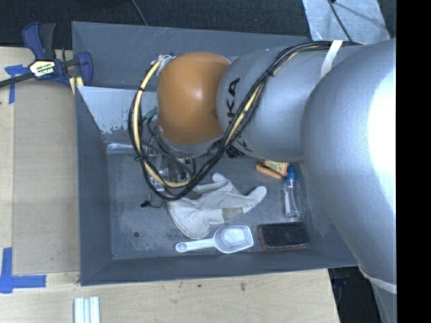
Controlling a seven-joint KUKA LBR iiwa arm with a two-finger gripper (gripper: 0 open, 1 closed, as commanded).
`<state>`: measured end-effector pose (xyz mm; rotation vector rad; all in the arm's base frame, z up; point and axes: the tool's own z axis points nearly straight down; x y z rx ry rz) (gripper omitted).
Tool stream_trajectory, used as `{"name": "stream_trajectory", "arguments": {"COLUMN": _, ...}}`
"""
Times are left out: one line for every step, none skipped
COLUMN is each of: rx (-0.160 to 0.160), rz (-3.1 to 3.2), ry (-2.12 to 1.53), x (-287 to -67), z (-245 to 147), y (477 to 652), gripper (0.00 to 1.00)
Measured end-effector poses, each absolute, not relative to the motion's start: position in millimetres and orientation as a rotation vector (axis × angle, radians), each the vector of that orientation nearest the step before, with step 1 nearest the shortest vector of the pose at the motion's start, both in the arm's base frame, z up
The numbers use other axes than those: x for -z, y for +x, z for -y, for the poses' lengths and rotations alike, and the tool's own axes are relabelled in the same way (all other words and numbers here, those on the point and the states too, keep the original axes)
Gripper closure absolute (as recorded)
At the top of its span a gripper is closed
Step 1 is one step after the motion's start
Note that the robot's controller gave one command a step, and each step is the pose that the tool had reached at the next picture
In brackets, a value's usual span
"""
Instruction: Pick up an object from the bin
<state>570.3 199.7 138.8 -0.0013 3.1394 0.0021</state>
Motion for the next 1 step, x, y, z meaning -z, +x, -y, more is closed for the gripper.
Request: {"name": "stream_trajectory", "arguments": {"rx": -0.002, "rz": -3.137, "ry": -0.077, "x": -113.1, "z": -165.4, "y": 576.5, "gripper": 0.00}}
